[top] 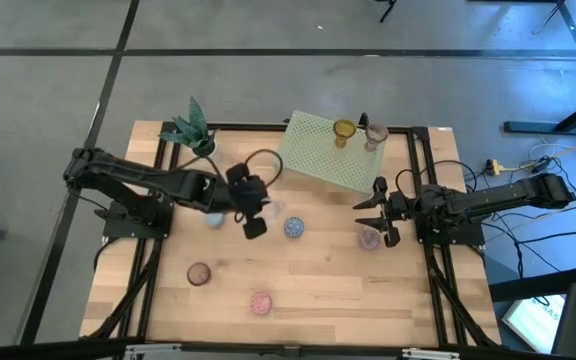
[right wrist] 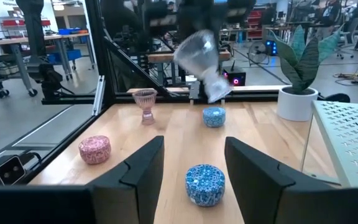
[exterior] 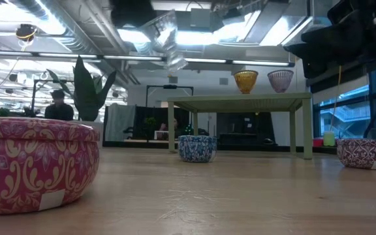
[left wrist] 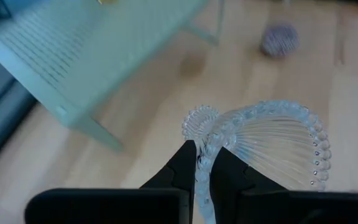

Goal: Pick & Place candle stick holders
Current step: Put the transparent candle holder on the shelf aligned with the brown candle holder

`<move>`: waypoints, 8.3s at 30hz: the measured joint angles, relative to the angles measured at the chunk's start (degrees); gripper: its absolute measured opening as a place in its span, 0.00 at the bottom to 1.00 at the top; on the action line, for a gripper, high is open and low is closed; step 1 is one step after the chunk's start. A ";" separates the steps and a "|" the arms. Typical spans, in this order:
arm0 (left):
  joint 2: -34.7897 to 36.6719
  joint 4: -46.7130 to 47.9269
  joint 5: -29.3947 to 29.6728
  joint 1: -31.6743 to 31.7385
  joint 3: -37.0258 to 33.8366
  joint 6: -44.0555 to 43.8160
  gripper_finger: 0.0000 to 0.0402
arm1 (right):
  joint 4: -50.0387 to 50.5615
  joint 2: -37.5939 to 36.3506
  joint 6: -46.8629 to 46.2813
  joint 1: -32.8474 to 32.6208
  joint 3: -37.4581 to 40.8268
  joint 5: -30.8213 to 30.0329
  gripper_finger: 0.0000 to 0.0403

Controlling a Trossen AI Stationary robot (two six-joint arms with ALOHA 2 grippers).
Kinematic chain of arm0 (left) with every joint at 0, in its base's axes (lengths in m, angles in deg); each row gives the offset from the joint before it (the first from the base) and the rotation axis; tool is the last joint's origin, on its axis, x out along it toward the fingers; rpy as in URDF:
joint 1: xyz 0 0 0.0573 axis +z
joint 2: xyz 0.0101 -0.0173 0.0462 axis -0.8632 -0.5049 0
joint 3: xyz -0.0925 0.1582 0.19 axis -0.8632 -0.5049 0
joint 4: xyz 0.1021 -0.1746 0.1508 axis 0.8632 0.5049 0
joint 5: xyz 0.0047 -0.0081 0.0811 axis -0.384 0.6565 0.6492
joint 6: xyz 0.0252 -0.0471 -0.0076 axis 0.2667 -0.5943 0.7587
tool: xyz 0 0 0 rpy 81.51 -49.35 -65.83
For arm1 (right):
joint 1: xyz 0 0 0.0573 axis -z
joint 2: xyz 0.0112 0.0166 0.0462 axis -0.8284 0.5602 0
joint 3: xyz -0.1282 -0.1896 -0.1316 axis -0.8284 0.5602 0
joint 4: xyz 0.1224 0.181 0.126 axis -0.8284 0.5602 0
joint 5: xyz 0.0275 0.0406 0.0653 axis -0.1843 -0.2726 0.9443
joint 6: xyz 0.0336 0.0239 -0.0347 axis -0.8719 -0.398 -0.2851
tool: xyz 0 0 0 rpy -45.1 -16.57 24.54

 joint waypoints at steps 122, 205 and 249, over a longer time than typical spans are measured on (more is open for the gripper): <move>-18.21 -33.93 -26.72 36.73 5.53 -8.42 0.08 | -1.16 -0.02 -6.20 0.04 0.02 -5.99 0.43; -37.38 8.15 -31.09 39.18 44.55 -2.68 0.15 | 0.73 0.00 -6.16 0.14 0.02 -5.99 0.43; -39.65 29.39 -38.07 38.09 54.67 -1.39 0.06 | 1.60 -0.02 -7.51 0.13 0.02 -5.97 0.43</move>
